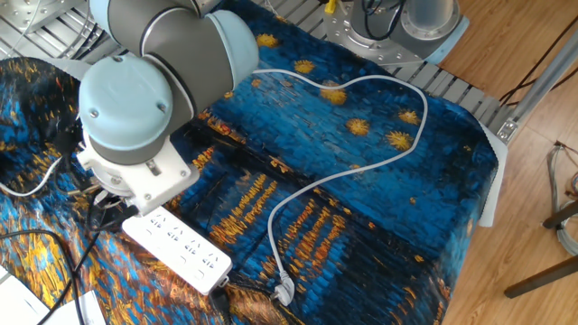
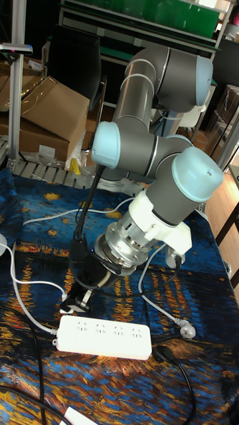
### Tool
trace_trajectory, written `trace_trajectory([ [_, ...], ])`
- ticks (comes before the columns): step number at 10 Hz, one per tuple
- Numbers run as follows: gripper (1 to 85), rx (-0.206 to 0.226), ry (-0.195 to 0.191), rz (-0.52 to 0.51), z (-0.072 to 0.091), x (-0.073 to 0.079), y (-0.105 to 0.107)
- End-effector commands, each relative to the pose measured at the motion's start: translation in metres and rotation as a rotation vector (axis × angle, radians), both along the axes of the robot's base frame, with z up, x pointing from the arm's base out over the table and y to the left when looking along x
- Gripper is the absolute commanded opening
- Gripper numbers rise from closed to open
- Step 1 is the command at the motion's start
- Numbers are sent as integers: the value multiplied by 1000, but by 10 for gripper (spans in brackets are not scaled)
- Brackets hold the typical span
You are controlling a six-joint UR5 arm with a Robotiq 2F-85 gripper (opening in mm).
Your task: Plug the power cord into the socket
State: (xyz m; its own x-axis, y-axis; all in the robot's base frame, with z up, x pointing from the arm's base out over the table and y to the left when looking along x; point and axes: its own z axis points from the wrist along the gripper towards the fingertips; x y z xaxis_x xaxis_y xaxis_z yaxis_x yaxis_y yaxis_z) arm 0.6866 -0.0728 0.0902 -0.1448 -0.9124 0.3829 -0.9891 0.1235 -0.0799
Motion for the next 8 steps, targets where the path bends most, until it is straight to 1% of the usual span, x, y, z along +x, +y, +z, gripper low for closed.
trace_trajectory([
  [1,13,26,-19,114,-1,18,5],
  [2,13,17,4,151,-1,16,3],
  [3,13,49,43,163,-4,8,10],
  [4,13,36,46,164,-3,9,11],
  [6,13,30,32,118,-6,12,31],
  [7,13,-3,25,110,-2,18,32],
  [8,13,-9,26,109,-1,22,34],
])
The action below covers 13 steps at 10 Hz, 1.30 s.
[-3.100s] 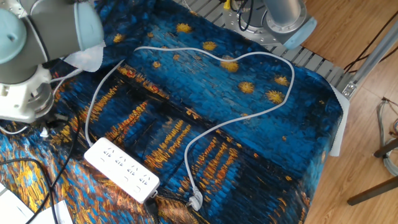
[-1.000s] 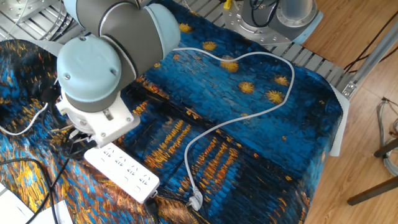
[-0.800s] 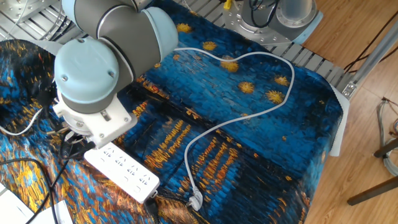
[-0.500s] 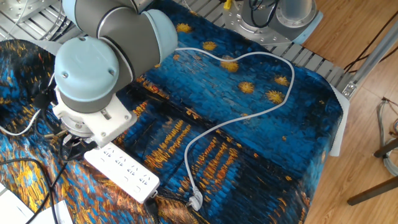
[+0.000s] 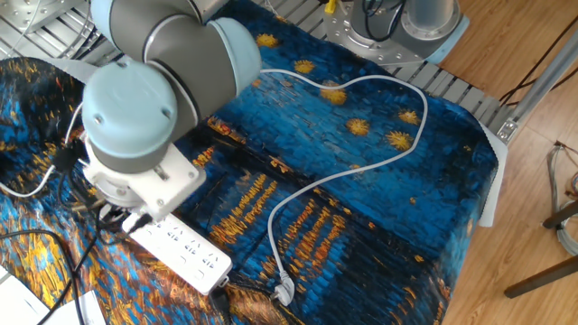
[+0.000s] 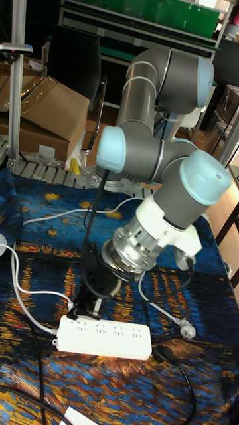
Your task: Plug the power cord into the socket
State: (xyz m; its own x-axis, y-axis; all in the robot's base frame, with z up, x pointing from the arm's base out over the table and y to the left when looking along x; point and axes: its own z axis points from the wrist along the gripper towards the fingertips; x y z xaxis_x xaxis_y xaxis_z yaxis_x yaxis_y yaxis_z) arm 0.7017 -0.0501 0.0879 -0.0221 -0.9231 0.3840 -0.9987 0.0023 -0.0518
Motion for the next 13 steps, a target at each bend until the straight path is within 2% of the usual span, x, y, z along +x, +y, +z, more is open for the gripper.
trace_trajectory([
  [1,13,-17,-4,-7,0,10,12],
  [2,13,-22,5,3,-3,12,11],
  [3,13,-53,12,25,-7,16,8],
  [4,13,-63,11,34,-14,16,6],
  [5,13,-51,23,20,-22,8,7],
  [6,13,-69,25,7,-25,2,3],
  [9,13,-75,46,-1,-25,-9,7],
  [11,13,-85,41,-19,-25,-18,15],
  [13,13,-86,39,-22,-24,-18,17],
])
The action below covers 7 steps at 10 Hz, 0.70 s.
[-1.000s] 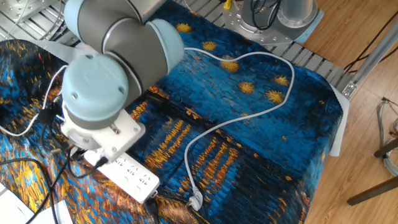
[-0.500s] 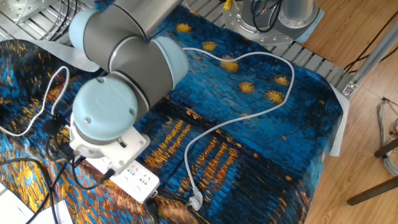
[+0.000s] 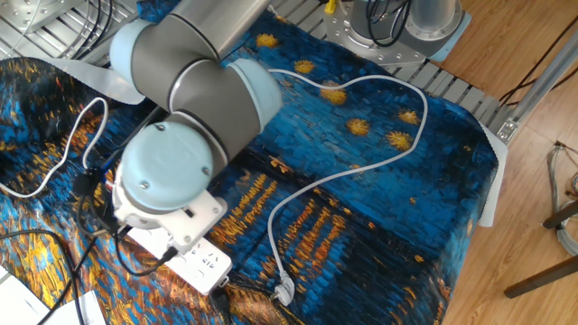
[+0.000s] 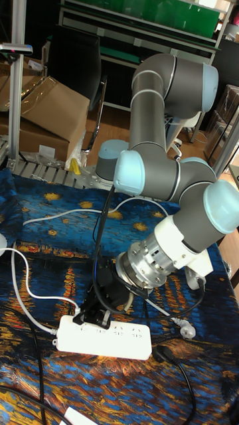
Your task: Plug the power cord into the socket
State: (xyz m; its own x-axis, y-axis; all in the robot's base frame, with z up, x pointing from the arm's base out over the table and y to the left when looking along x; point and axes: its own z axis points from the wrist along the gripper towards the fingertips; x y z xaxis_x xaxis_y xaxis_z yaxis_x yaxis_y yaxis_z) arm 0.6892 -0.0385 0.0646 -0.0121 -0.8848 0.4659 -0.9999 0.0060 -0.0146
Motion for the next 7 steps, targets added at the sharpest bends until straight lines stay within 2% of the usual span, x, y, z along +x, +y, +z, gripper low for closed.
trace_trajectory([
  [1,13,-8,1,-15,1,-4,6],
  [3,13,-23,-10,-20,0,0,6],
  [7,13,-43,-8,-35,-7,4,5],
])
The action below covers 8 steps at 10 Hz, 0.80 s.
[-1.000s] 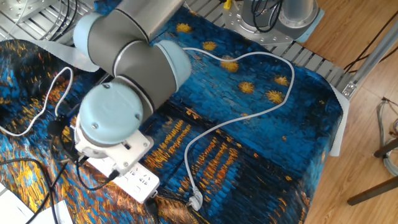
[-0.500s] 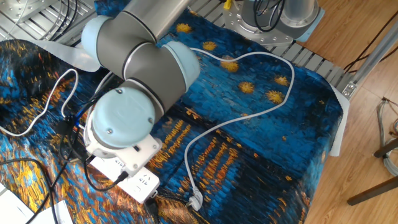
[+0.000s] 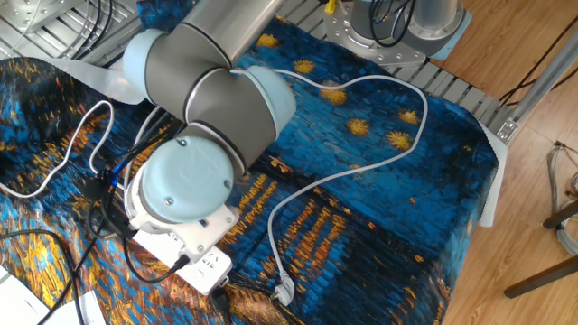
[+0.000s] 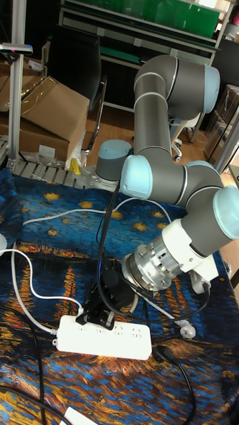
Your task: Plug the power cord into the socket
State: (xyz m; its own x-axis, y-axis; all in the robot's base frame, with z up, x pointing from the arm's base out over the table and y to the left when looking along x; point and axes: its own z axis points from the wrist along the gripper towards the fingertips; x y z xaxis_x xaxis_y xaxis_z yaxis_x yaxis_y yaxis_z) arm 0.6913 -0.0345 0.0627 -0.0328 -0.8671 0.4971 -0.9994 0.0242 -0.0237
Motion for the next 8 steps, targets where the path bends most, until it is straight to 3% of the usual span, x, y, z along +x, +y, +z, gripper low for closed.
trace_trajectory([
  [1,13,-19,-3,-21,-6,1,1],
  [8,13,-24,-2,-43,-13,-6,5],
])
